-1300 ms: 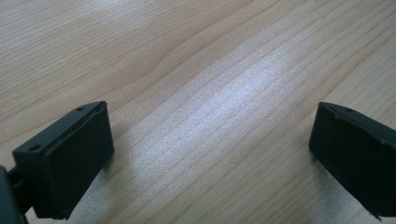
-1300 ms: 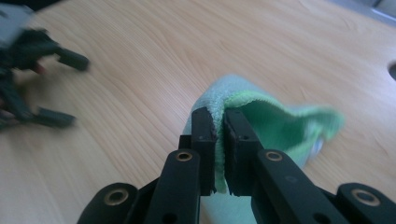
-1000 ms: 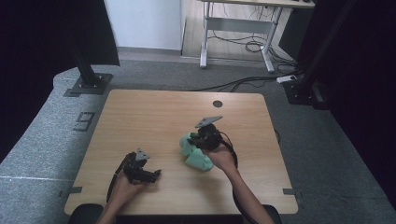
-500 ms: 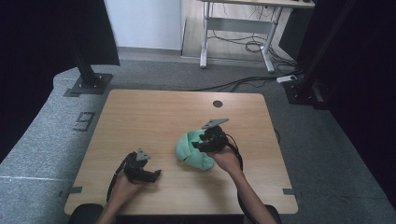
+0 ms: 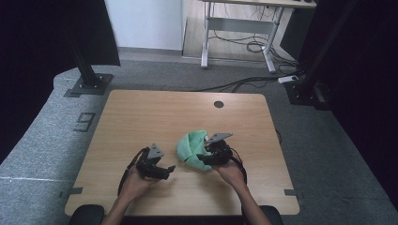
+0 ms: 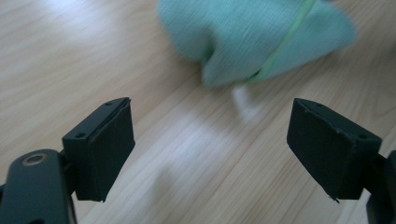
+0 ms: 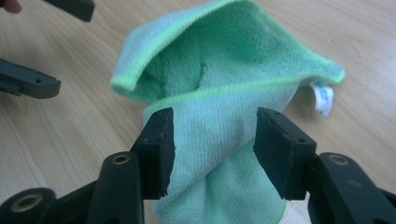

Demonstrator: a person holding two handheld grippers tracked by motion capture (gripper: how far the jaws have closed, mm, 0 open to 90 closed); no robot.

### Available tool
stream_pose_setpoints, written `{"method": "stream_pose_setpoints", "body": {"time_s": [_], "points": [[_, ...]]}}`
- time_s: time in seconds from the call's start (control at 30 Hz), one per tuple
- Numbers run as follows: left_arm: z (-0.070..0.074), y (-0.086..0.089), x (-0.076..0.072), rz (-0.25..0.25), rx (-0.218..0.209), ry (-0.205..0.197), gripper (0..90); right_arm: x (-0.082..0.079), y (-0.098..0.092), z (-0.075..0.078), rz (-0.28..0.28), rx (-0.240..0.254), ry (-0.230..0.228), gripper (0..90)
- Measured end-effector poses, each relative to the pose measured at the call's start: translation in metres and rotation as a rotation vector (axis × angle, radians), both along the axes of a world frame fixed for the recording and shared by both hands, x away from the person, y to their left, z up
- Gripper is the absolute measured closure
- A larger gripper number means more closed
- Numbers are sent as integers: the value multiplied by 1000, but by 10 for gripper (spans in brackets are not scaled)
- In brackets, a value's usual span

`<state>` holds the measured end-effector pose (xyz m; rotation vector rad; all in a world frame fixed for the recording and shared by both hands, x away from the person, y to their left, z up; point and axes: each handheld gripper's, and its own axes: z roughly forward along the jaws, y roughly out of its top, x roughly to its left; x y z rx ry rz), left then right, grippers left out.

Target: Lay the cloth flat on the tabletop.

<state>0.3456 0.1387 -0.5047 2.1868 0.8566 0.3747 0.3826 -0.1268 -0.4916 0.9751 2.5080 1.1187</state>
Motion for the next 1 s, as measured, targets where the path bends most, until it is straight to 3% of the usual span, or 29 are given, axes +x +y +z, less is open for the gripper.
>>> {"method": "stream_pose_setpoints", "body": {"time_s": [0.13, 0.23, 0.37, 0.5, 0.57, 0.63, 0.7, 0.87, 0.9, 0.97, 1.0], "points": [[8, -17, 10, -33, -2, -4, 151, -6, -2, -7, -4, -3, -7, 422], [10, -29, 19, -50, -19, 22, 166, -9, -3, -12, -2, -1, -3, 426], [6, -41, 29, -29, 41, 17, 239, -10, -5, -20, 3, 4, 32, 506], [0, -45, 34, 2, 74, -4, 502, -12, -6, -26, 30, 3, 66, 722], [1, -44, 35, 14, 91, -21, 654, -13, -6, -27, 38, -4, 57, 801], [6, -38, 35, 28, 72, -29, 736, -14, -8, -24, 33, -12, 42, 835], [15, -32, 34, 42, 45, -47, 758, -14, -14, -17, 19, -10, 19, 844], [51, -13, 32, 60, -8, -92, 755, -12, -39, 10, -32, 35, -22, 844], [57, -9, 33, 63, -27, -94, 742, -9, -49, 20, -51, 56, -36, 840], [64, -2, 39, 78, -69, -68, 713, -5, -57, 24, -68, 80, -31, 820], [64, -2, 39, 78, -69, -68, 692, -5, -57, 24, -68, 80, -31, 820]]}}
